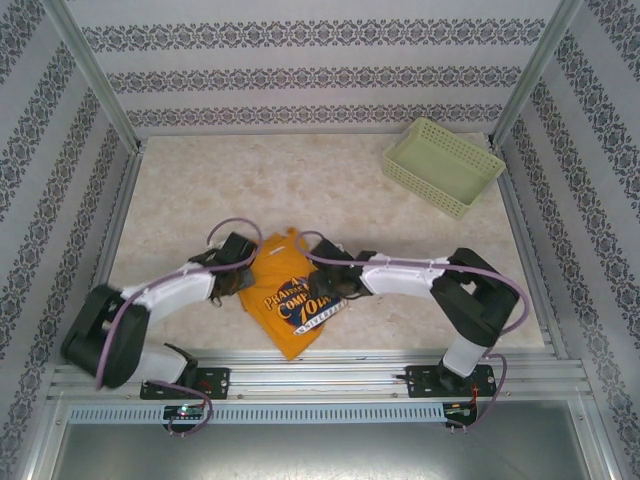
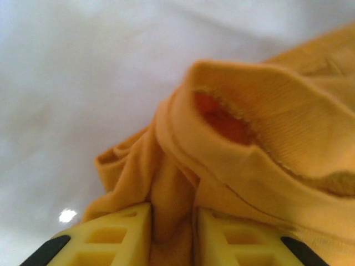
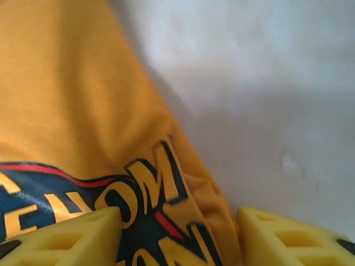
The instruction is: Fold the inside-out t-shirt
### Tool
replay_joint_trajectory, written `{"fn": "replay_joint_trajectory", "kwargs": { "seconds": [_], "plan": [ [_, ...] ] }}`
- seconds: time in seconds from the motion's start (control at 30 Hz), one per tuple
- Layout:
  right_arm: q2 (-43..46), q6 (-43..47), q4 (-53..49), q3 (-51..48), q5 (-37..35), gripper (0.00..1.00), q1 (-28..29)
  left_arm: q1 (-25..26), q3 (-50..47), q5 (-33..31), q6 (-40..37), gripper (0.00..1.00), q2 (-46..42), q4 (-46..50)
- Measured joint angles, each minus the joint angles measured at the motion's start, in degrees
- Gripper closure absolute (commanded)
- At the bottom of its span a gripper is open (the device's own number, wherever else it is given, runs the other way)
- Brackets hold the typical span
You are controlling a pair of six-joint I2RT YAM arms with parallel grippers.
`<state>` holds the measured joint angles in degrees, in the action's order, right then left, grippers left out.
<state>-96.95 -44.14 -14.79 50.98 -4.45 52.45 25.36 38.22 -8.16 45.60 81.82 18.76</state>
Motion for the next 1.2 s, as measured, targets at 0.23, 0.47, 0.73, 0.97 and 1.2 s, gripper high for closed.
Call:
{"fn": "replay_joint_trajectory", "kwargs": {
  "seconds": [0.23,0.47,0.73,0.97,1.2],
  "plan": [
    [5.5,-6.9,-1.7,-2.0,-5.2,0.23,6.9,0.0,15.2,8.9,-4.7,0.55,12.4,-6.8],
    [10.7,-4.1,-2.5,0.3,-6.8,0.18,-3.4,-0.2,13.1,5.7,-7.8,0.31,-1.2,-3.7],
    [4.6,-3.7,-0.7,0.9,-1.8,0.19,-9.6,-1.1,12.1,6.5,-10.1,0.25,0.5,-1.1],
    [-1.5,-2.0,-0.8,4.3,0.7,0.40,-9.6,-1.4,12.3,11.2,-11.3,0.31,9.1,-1.1],
    [-3.1,1.5,-3.3,11.7,-1.7,0.41,-9.6,0.2,16.5,7.0,-14.0,0.27,7.5,1.9]
  ]
}}
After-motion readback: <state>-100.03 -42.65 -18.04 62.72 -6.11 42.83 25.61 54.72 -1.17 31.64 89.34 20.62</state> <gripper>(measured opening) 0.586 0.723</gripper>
